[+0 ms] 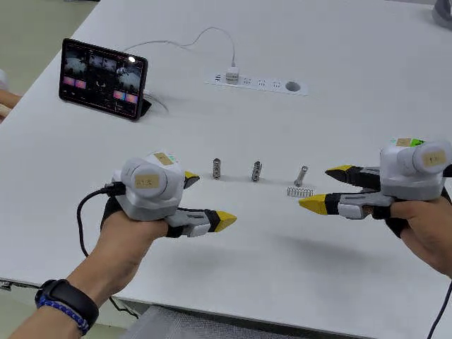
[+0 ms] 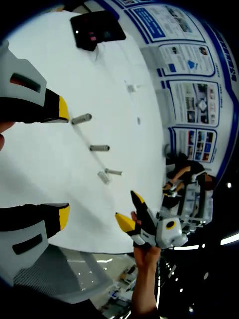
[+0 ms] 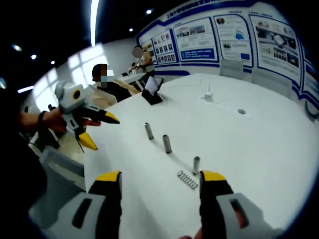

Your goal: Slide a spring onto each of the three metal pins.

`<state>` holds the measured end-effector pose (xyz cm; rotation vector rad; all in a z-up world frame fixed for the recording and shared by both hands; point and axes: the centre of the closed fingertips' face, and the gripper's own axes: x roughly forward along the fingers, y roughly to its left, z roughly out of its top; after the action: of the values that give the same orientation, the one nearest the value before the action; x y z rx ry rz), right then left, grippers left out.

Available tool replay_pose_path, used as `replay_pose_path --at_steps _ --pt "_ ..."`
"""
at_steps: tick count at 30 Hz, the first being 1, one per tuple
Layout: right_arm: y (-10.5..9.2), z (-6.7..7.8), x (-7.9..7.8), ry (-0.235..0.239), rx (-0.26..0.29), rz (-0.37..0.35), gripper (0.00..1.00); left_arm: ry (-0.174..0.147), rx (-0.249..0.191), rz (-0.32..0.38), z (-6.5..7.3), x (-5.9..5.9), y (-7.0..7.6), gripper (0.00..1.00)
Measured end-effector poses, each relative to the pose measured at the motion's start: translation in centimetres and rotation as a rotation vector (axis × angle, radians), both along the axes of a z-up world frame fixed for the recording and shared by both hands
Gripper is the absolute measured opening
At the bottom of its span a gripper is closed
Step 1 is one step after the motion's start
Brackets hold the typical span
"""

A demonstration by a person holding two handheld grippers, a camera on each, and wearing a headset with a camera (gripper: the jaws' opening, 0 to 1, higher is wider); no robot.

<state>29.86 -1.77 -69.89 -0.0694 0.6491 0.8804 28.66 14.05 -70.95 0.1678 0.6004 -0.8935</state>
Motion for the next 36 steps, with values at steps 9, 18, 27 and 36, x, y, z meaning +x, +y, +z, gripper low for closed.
replay_pose_path --at_steps 9,18,27,36 --pt "-1.3 -0.1 -1.5 0.010 0.019 -0.043 0.68 0.007 0.005 -0.038 -0.2 0.1 -1.4 0.67" --pt "-2.8 -0.9 -3.1 0.032 0.016 -0.084 0.71 0.012 0.017 -0.093 -0.4 0.0 -3.4 0.68" --pt "-4.5 -1.2 -3.9 0.045 0.017 -0.124 0.74 0.024 0.026 -0.150 -1.1 -0.3 -5.6 0.69" --pt "-5.9 -1.5 -4.5 0.056 0.023 -0.160 0.74 0.028 0.039 -0.216 -1.7 -0.4 -8.3 0.68"
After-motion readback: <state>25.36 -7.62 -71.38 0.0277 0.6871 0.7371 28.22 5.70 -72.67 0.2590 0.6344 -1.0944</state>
